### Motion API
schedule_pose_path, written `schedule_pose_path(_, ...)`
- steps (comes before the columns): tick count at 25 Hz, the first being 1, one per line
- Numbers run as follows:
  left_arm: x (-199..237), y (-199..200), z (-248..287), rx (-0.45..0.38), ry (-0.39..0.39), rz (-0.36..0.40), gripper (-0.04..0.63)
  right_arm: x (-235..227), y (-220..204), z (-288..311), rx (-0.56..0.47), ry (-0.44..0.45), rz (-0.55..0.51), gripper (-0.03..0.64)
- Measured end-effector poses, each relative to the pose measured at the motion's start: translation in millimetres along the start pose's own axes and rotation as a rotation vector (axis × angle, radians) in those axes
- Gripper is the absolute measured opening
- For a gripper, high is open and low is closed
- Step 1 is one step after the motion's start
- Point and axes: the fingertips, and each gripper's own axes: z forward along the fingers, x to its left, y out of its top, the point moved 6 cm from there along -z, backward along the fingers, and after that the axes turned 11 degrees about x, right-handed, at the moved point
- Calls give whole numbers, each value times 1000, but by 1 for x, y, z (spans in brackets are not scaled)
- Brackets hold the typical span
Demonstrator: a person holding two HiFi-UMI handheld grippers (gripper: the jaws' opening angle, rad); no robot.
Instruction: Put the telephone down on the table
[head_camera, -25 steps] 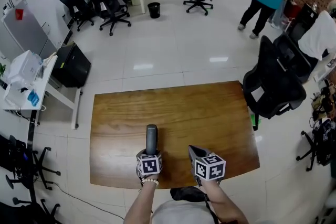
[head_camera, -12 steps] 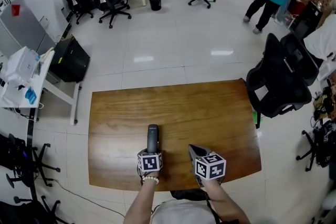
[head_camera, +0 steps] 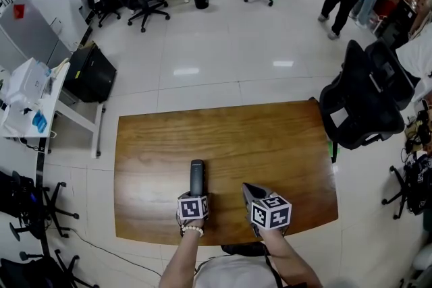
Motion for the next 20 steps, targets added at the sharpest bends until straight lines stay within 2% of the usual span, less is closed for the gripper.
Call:
schedule_pose_path(9,-10,3,2,-3,85,60,308,-6,4,0,-9,3,10,5)
schedule_pose_path(20,-8,2,2,7,89,88,330,-12,6,-3,-31,3,25,5)
